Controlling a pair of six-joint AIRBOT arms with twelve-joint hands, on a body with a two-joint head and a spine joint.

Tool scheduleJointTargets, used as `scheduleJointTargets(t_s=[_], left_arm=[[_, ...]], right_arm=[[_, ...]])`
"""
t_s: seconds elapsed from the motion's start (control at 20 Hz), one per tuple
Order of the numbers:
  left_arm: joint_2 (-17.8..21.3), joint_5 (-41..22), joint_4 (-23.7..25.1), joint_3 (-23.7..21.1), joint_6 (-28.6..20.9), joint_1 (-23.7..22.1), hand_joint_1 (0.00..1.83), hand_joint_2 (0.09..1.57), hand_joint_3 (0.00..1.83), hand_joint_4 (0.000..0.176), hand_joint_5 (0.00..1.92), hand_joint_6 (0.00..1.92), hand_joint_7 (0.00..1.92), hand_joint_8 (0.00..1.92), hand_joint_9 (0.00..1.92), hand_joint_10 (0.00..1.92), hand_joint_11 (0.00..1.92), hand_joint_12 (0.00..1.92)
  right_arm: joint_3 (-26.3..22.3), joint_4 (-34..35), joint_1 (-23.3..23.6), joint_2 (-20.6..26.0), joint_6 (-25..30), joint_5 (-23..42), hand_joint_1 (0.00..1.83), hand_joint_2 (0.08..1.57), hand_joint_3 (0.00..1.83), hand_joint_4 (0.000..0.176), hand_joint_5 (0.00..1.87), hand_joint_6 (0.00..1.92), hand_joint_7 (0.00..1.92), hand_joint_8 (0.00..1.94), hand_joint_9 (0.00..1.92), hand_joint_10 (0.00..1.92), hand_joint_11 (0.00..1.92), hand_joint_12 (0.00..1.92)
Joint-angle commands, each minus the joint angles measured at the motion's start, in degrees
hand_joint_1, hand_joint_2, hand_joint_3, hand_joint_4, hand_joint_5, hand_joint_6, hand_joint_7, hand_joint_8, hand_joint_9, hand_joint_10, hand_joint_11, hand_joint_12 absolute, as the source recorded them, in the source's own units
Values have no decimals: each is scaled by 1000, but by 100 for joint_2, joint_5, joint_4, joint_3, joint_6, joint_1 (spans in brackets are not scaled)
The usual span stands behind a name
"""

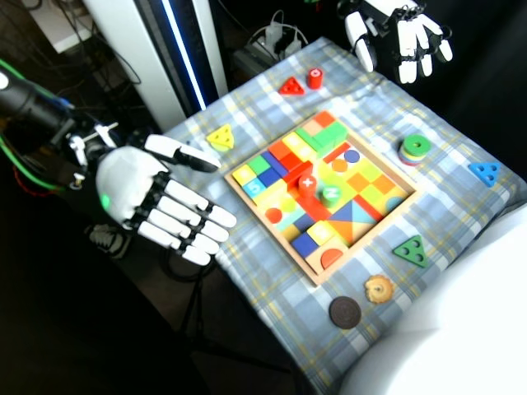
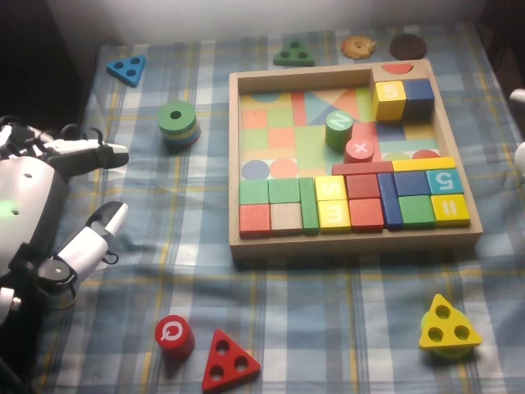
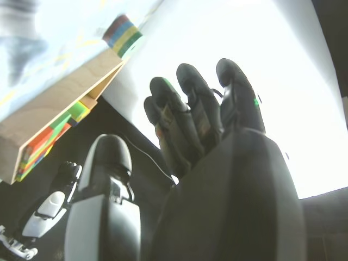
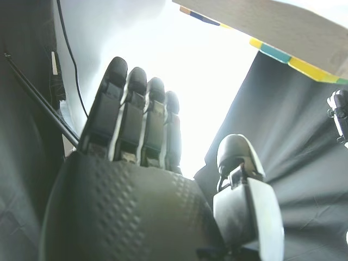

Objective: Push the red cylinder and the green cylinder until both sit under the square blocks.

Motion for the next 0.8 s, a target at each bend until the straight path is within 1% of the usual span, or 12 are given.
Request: scheduleJointTargets(t_s=[0.0, 0.1, 0.15, 0.2, 0.3, 0.4, 0.5, 0.55, 0.6, 0.65, 0.7, 0.75], left_arm=[[47, -633, 290, 16, -17, -54, 842, 1268, 5, 0, 750, 1, 634, 2, 558, 35, 0, 904], [56, -634, 300, 15, -17, -59, 707, 1264, 0, 3, 662, 0, 543, 0, 416, 1, 0, 711], [56, -633, 301, 18, -17, -63, 652, 1261, 0, 11, 649, 0, 527, 0, 384, 2, 0, 608], [56, -631, 310, 19, -17, -71, 577, 1256, 0, 7, 610, 0, 487, 1, 334, 1, 0, 455], [57, -609, 318, 16, -17, -76, 463, 1236, 0, 12, 548, 1, 415, 2, 253, 1, 0, 207], [58, -593, 318, 15, -16, -74, 396, 1217, 0, 20, 509, 0, 368, 0, 207, 0, 0, 91], [66, -566, 343, 16, -16, -74, 285, 1219, 0, 33, 491, 0, 335, 0, 165, 1, 0, 14], [69, -533, 350, 20, -15, -79, 270, 1218, 0, 33, 499, 4, 335, 3, 162, 2, 0, 2], [69, -504, 353, 26, -15, -81, 307, 1218, 0, 21, 502, 4, 332, 1, 159, 1, 0, 1], [69, -488, 353, 29, -15, -81, 326, 1217, 0, 12, 512, 7, 340, 4, 164, 3, 12, 6], [69, -475, 352, 31, -15, -79, 316, 1221, 0, 17, 514, 6, 338, 2, 156, 0, 4, 3], [66, -469, 352, 32, -15, -77, 340, 1218, 0, 9, 532, 11, 349, 5, 161, 2, 10, 6]], right_arm=[[42, -197, 85, 26, 24, 617, 242, 1314, 0, 0, 610, 4, 670, 2, 722, 16, 305, 675], [65, -307, 127, 29, 24, 514, 175, 1275, 0, 42, 588, 0, 656, 0, 671, 1, 258, 657], [67, -350, 141, 28, 24, 474, 143, 1251, 0, 49, 580, 0, 643, 0, 619, 0, 217, 639], [67, -406, 163, 27, 24, 423, 64, 1202, 0, 33, 551, 0, 572, 0, 480, 0, 127, 601], [109, -616, 260, 30, 24, 234, 2, 1169, 0, 19, 467, 2, 392, 1, 255, 1, 4, 435], [192, -983, 459, 98, 28, -131, 0, 1097, 0, 61, 360, 1, 193, 0, 56, 2, 0, 38], [343, -1489, 702, 243, 327, -570, 0, 1084, 0, 47, 334, 0, 86, 0, 4, 0, 0, 1], [491, -1835, 853, 309, 657, -864, 0, 1096, 0, 30, 318, 0, 43, 0, 0, 0, 0, 0], [663, -2228, 1056, 363, 948, -1240, 0, 1055, 0, 76, 309, 0, 8, 0, 0, 0, 0, 0], [759, -2482, 1205, 390, 1095, -1484, 0, 1016, 0, 109, 288, 1, 1, 0, 0, 0, 0, 0], [887, -2830, 1395, 418, 1326, -1783, 0, 991, 0, 147, 300, 7, 0, 0, 0, 0, 0, 0], [1061, -3245, 1664, 426, 1619, -2132, 0, 985, 0, 139, 320, 15, 0, 0, 0, 0, 0, 0]])
